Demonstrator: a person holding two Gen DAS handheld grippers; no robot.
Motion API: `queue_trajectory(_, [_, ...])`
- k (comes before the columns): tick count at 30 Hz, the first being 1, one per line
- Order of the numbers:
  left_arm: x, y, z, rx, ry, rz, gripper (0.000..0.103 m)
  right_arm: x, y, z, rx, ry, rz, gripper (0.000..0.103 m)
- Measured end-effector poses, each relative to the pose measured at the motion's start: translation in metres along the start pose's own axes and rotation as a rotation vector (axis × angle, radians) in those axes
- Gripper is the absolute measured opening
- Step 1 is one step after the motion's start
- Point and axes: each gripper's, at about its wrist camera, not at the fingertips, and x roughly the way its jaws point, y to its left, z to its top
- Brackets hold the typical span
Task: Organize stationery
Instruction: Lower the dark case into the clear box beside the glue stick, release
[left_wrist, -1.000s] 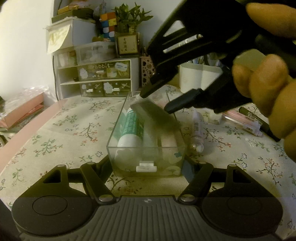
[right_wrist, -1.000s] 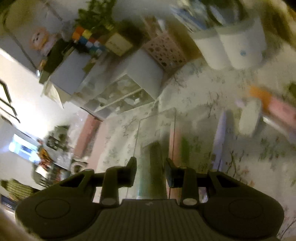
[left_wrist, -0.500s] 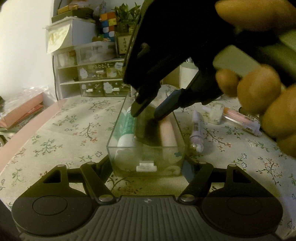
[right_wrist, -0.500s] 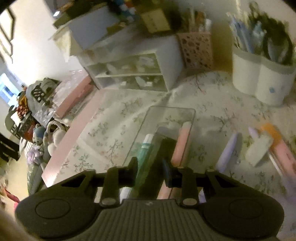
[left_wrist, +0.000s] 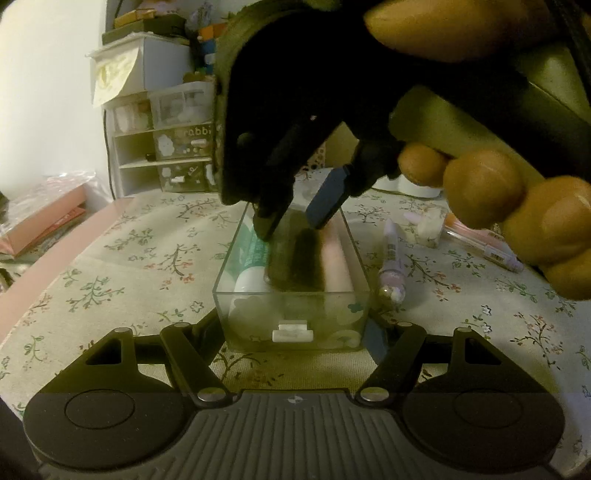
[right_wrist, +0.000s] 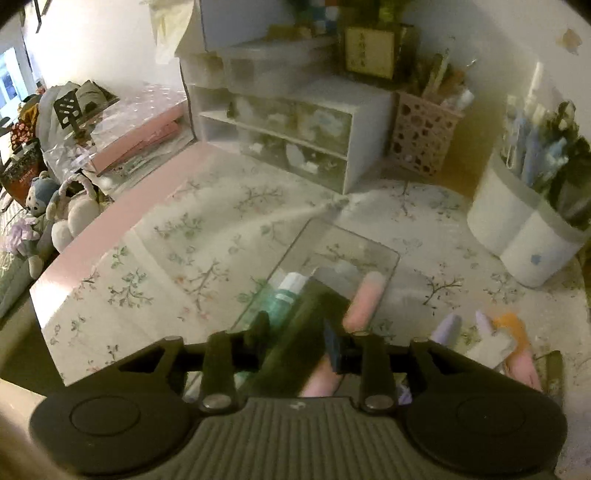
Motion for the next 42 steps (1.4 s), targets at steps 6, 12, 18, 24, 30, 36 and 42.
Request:
queue_trajectory(6, [0.001, -0.001, 0.0, -0.003, 0.001, 0.002, 0.073, -0.019, -0.011, -0.003, 0.028, -0.042, -0.026, 0.031])
queue_trajectory(12, [0.002, 0.0, 0.001, -0.004, 0.001, 0.003, 0.073, -0.018, -0.024, -0.009, 0.069, -0.047, -0.01, 0.033])
queue_trajectory(18, [0.002, 0.001, 0.002, -0.004, 0.003, 0.004, 0.073, -0.024, -0.028, -0.009, 0.098, -0.07, 0.011, 0.031])
queue_trajectory(24, [0.002, 0.001, 0.002, -0.004, 0.004, 0.005, 0.073, -0.017, -0.02, -0.007, 0.077, -0.046, -0.008, 0.003])
queue_trajectory(30, [0.002, 0.0, 0.002, -0.005, 0.002, 0.005, 0.073, -0.019, -0.018, -0.009, 0.066, -0.055, -0.016, 0.004])
queue_trajectory(36, [0.002, 0.0, 0.001, -0.003, 0.003, 0.004, 0.073, -0.01, -0.011, -0.005, 0.017, -0.021, 0.047, 0.0])
queue_trajectory(42, [0.003, 0.0, 0.001, -0.004, 0.002, 0.003, 0.073, -0.008, 0.005, -0.003, -0.117, 0.014, -0.118, 0.002])
